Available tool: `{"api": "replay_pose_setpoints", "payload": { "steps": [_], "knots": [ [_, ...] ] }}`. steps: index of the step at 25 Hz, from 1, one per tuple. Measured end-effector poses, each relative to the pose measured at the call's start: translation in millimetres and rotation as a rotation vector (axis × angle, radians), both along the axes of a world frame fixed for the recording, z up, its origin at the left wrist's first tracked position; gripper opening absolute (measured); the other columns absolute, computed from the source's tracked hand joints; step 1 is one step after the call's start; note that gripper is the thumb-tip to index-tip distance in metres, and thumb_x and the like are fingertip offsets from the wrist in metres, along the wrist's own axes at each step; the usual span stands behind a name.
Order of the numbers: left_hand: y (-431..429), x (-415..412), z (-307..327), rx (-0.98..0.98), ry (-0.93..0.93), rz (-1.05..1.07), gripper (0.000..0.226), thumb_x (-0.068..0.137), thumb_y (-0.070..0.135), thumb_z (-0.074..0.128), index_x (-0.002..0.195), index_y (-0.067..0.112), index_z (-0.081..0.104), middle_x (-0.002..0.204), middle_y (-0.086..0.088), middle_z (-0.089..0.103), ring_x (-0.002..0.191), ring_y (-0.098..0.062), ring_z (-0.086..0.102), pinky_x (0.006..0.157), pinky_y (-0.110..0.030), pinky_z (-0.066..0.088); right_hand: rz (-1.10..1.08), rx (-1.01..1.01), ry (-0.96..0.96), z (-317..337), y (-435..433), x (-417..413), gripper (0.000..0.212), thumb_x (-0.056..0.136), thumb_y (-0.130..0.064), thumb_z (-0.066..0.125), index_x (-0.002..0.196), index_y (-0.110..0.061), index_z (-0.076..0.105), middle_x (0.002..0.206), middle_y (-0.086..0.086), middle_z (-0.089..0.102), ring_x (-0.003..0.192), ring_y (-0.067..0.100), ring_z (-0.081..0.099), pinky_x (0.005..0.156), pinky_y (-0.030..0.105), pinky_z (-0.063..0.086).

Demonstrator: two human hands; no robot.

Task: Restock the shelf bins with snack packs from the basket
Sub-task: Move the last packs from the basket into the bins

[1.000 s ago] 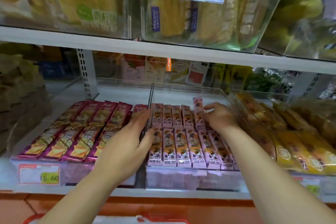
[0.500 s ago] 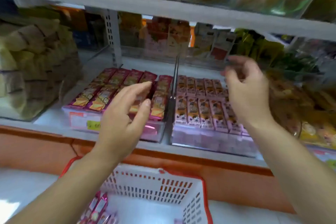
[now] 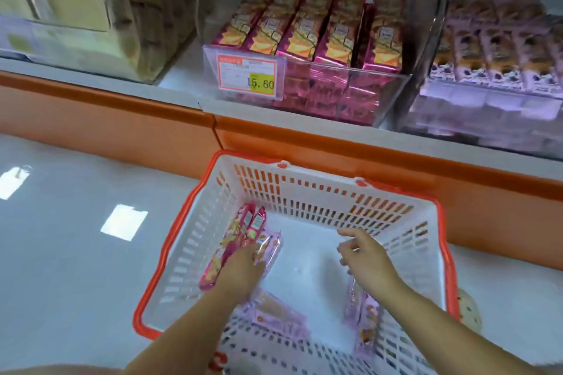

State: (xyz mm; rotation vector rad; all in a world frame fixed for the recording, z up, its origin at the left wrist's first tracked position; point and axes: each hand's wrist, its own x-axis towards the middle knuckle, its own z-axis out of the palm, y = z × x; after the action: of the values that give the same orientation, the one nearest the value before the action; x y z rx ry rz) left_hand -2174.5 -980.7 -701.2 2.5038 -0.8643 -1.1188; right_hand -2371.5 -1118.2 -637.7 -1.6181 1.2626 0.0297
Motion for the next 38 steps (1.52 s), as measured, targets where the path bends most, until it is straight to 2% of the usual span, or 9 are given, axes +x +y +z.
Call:
{"api": "replay_pose_setpoints", "payload": {
  "steps": [5, 10, 14, 19, 22, 25, 30, 33, 38],
  "knots": [
    [-19.1, -2.5, -31.9, 0.248, -0.089, -0.214, 0.045, 0.093, 0.026, 0.050, 0.135, 0.010, 0.044, 0.133, -0.011, 0.052, 0.120, -0.027, 0.053, 0.097, -0.032, 0.043, -0.134, 0.166, 0.056, -34.0, 11.6, -3.3, 0.027, 0.098, -0.013, 0.047, 0.124, -0.021, 0.050, 0.096, 0.010, 0.063, 0.079, 0.023, 0.061, 0.077, 0.044, 0.051],
    [-30.3, -16.0, -44.0, 0.316, -0.240, -0.299, 0.045, 0.087, 0.031, 0.057, 0.128, 0.016, 0.048, 0.122, -0.004, 0.060, 0.111, -0.024, 0.060, 0.087, -0.035, 0.049, -0.219, 0.237, 0.052, -51.1, 15.5, -5.9, 0.025, 0.097, -0.011, 0.047, 0.119, -0.019, 0.054, 0.092, 0.010, 0.064, 0.069, 0.015, 0.059, 0.069, 0.034, 0.048],
    [-37.2, -33.7, -44.7, 0.335, -0.188, -0.381, 0.029, 0.088, 0.024, 0.053, 0.117, 0.018, 0.054, 0.113, 0.001, 0.064, 0.104, -0.019, 0.062, 0.079, -0.029, 0.047, -0.310, 0.327, 0.072, -62.3, 18.6, -10.8, 0.023, 0.096, -0.007, 0.047, 0.116, -0.013, 0.054, 0.079, 0.003, 0.059, 0.059, 0.014, 0.053, 0.054, 0.024, 0.042],
    [-41.5, -60.4, -22.2, 0.044, 0.045, -0.322, 0.028, 0.080, 0.028, 0.061, 0.107, 0.020, 0.059, 0.100, 0.000, 0.066, 0.090, -0.017, 0.061, 0.075, -0.027, 0.047, -0.305, 0.372, 0.053, -60.7, 17.1, -7.5, 0.032, 0.091, -0.031, 0.060, 0.119, -0.021, 0.050, 0.089, 0.002, 0.064, 0.069, 0.017, 0.063, 0.057, 0.024, 0.049],
    [-44.0, -84.5, 3.4, -0.217, 0.087, -0.255, 0.026, 0.081, 0.025, 0.065, 0.106, 0.020, 0.060, 0.101, 0.003, 0.061, 0.090, -0.014, 0.059, 0.078, -0.024, 0.047, -0.409, 0.402, -0.122, -53.0, 15.6, -4.3, 0.040, 0.086, -0.034, 0.067, 0.117, -0.014, 0.051, 0.100, 0.006, 0.068, 0.086, 0.021, 0.069, 0.073, 0.032, 0.059],
    [-39.0, -85.4, 29.0, -0.256, 0.434, 0.044, 0.023, 0.084, 0.026, 0.070, 0.105, 0.030, 0.061, 0.096, 0.015, 0.062, 0.088, -0.003, 0.062, 0.074, -0.010, 0.047, -0.516, 0.470, -0.311, -42.7, 6.0, -7.9, 0.030, 0.088, -0.022, 0.066, 0.116, -0.014, 0.058, 0.103, 0.010, 0.073, 0.096, 0.027, 0.069, 0.089, 0.037, 0.054],
    [-27.5, -72.8, 62.3, -0.268, 0.919, 0.216, 0.025, 0.093, 0.021, 0.060, 0.117, 0.021, 0.064, 0.110, -0.001, 0.072, 0.100, -0.013, 0.069, 0.083, -0.026, 0.054, -0.478, 0.628, -0.571, -7.5, -8.6, -23.2, 0.011, 0.092, -0.017, 0.058, 0.102, -0.015, 0.063, 0.104, 0.006, 0.073, 0.103, 0.024, 0.063, 0.098, 0.039, 0.042],
    [-25.4, -79.5, 74.1, -0.413, 0.828, 0.252, 0.026, 0.087, 0.012, 0.068, 0.110, 0.022, 0.067, 0.112, -0.004, 0.070, 0.093, -0.016, 0.071, 0.078, -0.028, 0.056, -0.483, 0.667, -0.679, 8.7, -7.4, -25.0, 0.010, 0.093, -0.014, 0.056, 0.098, -0.019, 0.063, 0.093, 0.003, 0.070, 0.090, 0.021, 0.064, 0.087, 0.036, 0.049],
    [-21.1, -92.3, 87.1, -0.516, 0.646, 0.235, 0.031, 0.080, 0.004, 0.073, 0.105, 0.021, 0.066, 0.102, 0.003, 0.068, 0.082, -0.015, 0.071, 0.075, -0.029, 0.059, -0.551, 0.633, -0.756, 14.4, -2.6, -28.4, 0.019, 0.094, -0.003, 0.052, 0.110, -0.005, 0.060, 0.114, 0.015, 0.068, 0.095, 0.025, 0.065, 0.078, 0.034, 0.058]
  ]
}}
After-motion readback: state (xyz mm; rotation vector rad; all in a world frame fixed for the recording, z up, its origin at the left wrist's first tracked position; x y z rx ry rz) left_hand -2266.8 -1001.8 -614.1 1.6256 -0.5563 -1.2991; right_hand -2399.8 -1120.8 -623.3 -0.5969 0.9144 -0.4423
